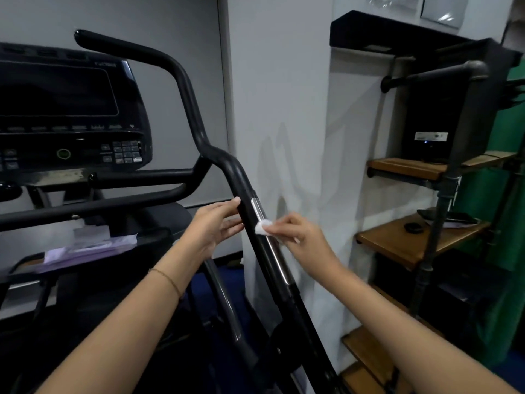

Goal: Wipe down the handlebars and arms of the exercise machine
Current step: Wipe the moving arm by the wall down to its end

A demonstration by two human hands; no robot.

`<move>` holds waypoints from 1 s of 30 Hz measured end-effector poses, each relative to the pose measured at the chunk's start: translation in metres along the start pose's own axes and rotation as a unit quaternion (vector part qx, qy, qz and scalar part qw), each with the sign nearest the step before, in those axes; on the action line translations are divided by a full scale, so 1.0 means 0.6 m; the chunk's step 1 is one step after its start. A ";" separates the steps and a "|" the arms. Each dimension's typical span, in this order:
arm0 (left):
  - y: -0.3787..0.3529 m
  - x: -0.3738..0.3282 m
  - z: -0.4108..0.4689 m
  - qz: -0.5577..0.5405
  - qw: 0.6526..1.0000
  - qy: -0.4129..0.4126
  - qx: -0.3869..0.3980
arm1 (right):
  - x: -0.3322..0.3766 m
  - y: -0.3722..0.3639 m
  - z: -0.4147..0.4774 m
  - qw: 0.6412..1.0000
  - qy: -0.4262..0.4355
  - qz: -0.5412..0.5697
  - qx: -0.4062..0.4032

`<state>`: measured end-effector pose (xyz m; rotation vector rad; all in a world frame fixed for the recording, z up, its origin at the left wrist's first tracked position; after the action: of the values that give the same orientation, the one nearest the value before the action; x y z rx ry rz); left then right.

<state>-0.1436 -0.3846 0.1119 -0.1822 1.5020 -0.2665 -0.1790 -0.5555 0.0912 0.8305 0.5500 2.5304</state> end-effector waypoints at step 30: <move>-0.016 -0.008 -0.003 -0.003 0.999 -0.002 0.032 | 0.003 0.018 -0.162 0.973 0.171 -0.143 0.062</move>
<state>-0.1463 -0.3920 0.1193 -0.1362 1.4879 -0.3173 -0.2439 -0.5861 0.0251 0.3203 0.8766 2.3948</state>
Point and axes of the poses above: each hand's wrist, its own z-axis towards the middle knuckle, its own y-axis out of the back of the hand, x = y × z, the point moved 4 cm from there along z, towards the middle knuckle, and after that the axes turned 1 degree about -z, right-handed, at the moved point
